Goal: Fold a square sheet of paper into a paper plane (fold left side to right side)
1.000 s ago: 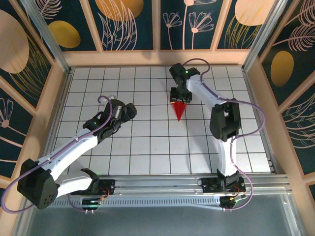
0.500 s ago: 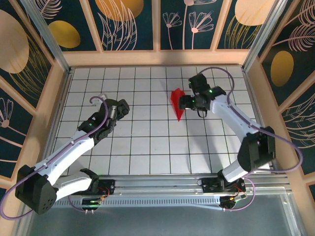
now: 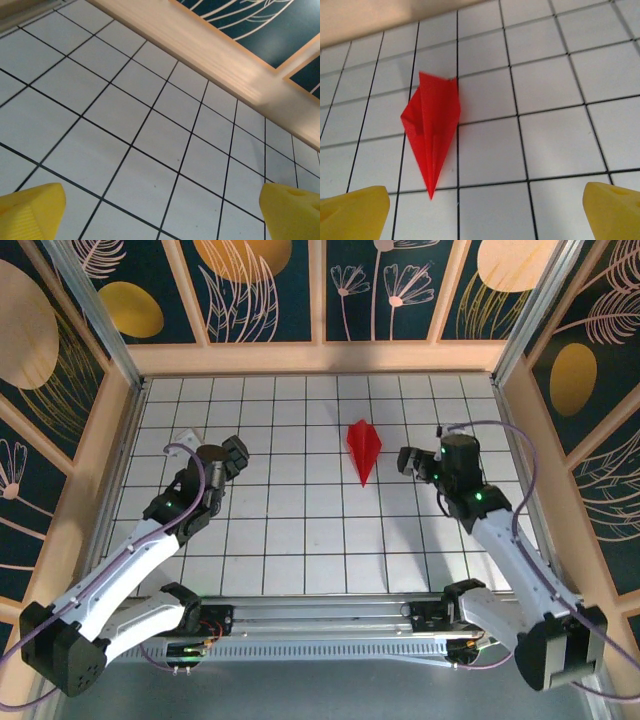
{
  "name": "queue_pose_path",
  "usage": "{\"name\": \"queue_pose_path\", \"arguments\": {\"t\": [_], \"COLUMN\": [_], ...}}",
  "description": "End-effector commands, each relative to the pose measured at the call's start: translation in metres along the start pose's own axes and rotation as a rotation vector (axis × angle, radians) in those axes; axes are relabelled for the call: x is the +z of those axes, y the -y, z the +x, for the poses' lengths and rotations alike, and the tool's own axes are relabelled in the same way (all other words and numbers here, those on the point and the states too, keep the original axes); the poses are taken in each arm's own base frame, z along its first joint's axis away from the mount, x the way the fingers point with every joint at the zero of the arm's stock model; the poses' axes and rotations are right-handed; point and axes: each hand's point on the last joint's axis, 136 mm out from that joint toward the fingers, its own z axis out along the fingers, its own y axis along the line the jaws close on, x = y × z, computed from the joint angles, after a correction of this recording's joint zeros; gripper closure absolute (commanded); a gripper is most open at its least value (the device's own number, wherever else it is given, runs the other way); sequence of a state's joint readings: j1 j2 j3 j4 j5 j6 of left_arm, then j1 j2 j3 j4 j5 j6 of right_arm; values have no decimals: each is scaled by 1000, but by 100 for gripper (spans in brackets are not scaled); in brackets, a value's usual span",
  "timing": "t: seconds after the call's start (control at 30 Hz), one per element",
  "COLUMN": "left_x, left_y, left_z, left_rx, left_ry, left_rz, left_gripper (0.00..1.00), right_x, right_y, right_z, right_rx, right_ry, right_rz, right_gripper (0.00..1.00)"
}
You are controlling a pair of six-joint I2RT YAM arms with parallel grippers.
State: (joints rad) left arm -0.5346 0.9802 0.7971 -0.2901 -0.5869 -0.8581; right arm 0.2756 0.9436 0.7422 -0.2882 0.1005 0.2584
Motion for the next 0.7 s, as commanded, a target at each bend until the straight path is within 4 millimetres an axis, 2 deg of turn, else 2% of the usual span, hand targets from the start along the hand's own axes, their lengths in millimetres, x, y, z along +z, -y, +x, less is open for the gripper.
{"name": "queue_pose_path", "arguments": {"t": [0.0, 0.13, 0.23, 0.4, 0.5, 0.67], "left_x": [-4, -8, -8, -12, -8, 7], "left_y": [-9, -13, -21, -54, -63, -85], "left_z": [-14, -23, -32, -45, -45, -35], "left_rx": [16, 72, 141, 241, 313, 351], "left_ry": [70, 121, 195, 362, 394, 383], "left_rz": [-28, -43, -82, -216, -243, -284], "left_gripper": [1, 1, 1, 1, 1, 1], "right_x": [-9, -11, -5, 9, 19, 29], "right_y": [16, 43, 61, 93, 110, 113], "right_z": [-23, -23, -19, -7, -1, 1], "right_rx": [6, 16, 7, 18, 38, 15], "right_ry": [187, 290, 354, 434, 438, 491], "right_rz": [53, 148, 194, 243, 256, 215], "right_gripper": [1, 1, 1, 1, 1, 1]}}
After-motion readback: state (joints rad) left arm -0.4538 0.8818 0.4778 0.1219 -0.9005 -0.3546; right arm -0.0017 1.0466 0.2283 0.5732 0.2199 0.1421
